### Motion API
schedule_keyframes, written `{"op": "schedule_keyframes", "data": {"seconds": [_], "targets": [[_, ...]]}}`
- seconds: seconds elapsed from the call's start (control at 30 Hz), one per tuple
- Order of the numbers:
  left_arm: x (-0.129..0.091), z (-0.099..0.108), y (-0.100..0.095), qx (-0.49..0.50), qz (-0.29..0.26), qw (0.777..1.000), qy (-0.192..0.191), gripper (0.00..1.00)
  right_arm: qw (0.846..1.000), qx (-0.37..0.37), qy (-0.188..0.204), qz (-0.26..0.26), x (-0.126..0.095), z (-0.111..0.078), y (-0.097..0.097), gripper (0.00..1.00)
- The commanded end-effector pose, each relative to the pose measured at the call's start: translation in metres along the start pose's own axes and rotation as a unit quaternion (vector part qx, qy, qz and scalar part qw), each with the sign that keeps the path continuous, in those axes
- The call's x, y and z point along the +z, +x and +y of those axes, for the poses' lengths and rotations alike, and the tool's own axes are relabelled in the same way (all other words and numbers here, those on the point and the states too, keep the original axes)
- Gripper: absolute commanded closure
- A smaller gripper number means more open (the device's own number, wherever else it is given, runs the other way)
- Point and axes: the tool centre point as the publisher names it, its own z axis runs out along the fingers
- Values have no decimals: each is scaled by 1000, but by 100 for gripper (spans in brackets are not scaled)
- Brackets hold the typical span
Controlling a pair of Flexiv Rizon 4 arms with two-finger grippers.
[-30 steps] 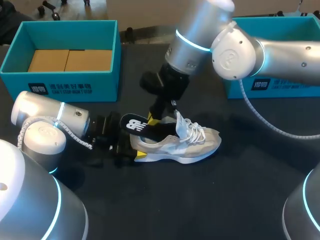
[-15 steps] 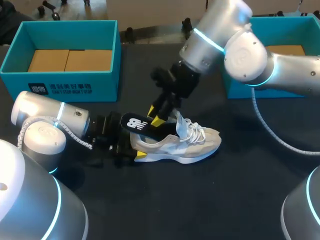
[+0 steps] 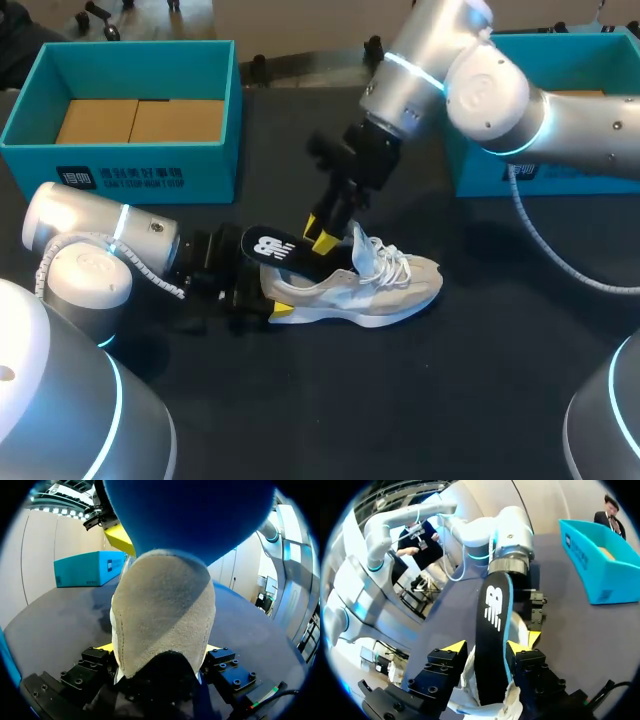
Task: Take the shoe out of the shoebox, open the shoe tongue, remove and reinsert the insole, then place the shoe into the shoebox
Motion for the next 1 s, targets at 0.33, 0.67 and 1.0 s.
{"op": "schedule_keyframes", "data": {"seconds": [0.33,0.67,1.0], "targets": [[0,0,0,0,0,1000,-1,100,1000,1,14,21,7,4,-15,43],[0,0,0,0,0,1000,-1,100,998,0,16,60,17,4,-9,45],[0,0,0,0,0,1000,-1,100,996,-6,16,83,29,8,-10,52]]}}
